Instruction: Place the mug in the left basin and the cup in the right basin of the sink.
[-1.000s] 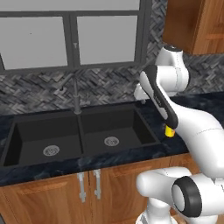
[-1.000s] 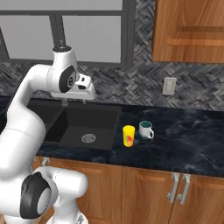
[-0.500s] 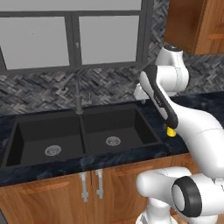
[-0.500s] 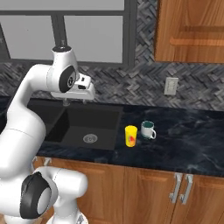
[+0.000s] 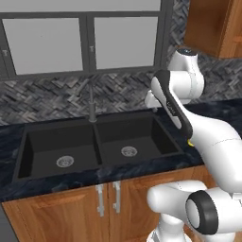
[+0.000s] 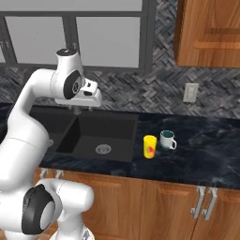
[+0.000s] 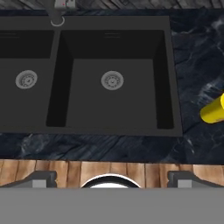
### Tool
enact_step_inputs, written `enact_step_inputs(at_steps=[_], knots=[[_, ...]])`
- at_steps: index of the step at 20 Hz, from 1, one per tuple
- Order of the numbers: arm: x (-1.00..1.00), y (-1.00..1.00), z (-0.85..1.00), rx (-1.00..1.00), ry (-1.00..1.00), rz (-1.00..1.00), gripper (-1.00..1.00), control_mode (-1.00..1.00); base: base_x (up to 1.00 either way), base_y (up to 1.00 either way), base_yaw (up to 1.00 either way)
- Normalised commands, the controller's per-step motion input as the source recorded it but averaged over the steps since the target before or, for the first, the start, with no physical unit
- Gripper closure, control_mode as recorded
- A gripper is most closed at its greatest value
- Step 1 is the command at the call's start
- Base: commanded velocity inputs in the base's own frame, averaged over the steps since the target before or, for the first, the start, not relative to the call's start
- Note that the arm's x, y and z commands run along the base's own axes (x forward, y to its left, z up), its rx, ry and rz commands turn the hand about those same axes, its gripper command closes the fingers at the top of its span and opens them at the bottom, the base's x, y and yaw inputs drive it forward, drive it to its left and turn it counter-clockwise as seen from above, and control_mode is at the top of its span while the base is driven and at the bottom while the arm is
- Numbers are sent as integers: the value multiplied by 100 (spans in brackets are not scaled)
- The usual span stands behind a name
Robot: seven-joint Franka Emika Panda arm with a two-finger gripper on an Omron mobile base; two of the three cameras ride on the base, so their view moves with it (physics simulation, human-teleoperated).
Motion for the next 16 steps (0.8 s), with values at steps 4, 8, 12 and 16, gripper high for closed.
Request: enact_step_inputs(at_steps=[4, 8, 12, 16], knots=[[0, 0, 0, 0, 0, 0, -100, 100, 30, 30, -2], [0, 0, 0, 0, 0, 0, -100, 100, 45, 5, 0], [0, 0, 0, 0, 0, 0, -100, 100, 39, 0, 0], [0, 0, 0, 0, 0, 0, -100, 100, 20, 1, 1]])
